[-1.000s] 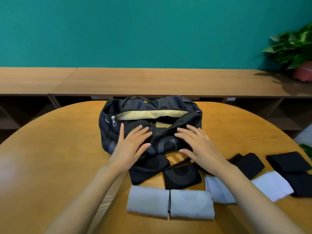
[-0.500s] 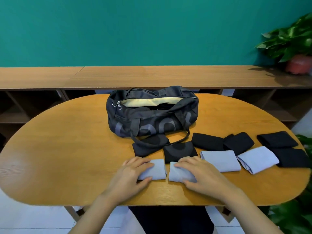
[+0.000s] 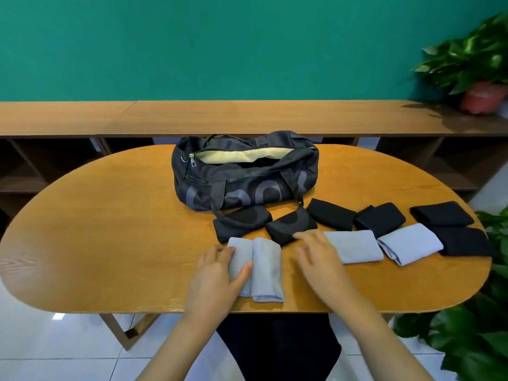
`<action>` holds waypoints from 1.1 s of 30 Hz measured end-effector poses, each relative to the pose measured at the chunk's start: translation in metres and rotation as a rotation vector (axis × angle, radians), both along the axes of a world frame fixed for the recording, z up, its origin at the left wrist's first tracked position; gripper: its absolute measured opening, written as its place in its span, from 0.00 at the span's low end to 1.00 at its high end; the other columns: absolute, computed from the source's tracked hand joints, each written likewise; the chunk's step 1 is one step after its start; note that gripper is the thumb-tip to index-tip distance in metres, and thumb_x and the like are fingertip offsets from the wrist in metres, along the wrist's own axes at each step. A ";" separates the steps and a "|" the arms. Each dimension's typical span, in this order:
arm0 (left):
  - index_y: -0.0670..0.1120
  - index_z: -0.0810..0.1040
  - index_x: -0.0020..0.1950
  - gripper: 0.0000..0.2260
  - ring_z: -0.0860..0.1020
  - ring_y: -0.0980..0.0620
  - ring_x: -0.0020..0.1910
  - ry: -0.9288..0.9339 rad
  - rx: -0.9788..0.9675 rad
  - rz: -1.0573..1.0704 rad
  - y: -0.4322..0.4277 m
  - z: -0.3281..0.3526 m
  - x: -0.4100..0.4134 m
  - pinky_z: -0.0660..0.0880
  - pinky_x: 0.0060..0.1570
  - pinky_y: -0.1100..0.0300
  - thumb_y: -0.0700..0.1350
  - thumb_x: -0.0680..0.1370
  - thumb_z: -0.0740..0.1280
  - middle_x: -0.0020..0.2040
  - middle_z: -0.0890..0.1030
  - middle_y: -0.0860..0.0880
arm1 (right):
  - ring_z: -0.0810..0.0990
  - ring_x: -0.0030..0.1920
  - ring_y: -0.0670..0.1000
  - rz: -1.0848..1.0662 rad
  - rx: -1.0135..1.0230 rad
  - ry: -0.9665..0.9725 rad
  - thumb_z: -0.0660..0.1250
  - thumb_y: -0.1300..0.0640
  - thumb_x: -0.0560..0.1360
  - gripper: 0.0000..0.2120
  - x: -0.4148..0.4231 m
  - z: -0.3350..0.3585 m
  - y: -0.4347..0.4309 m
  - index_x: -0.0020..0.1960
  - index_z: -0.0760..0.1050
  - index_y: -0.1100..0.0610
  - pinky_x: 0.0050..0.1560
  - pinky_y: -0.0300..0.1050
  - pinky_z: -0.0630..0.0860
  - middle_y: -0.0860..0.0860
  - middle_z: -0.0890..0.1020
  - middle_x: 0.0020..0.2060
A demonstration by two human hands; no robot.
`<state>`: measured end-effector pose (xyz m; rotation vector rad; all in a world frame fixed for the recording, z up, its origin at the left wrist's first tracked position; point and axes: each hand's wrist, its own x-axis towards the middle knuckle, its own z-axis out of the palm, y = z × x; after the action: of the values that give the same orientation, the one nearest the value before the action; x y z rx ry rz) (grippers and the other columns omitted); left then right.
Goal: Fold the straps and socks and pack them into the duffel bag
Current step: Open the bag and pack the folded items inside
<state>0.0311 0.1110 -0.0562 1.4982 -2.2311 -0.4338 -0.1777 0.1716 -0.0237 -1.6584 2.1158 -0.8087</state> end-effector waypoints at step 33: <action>0.49 0.62 0.75 0.28 0.64 0.57 0.54 0.370 0.253 0.126 0.020 0.017 -0.026 0.61 0.49 0.73 0.38 0.77 0.68 0.68 0.66 0.44 | 0.77 0.51 0.52 -0.205 0.147 -0.154 0.69 0.57 0.76 0.27 -0.007 -0.019 0.011 0.71 0.62 0.52 0.42 0.43 0.71 0.52 0.77 0.53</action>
<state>0.0050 0.1312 -0.0391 1.5225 -1.8359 -0.9011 -0.1850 0.1829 -0.0424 -1.2789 2.2021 -0.7906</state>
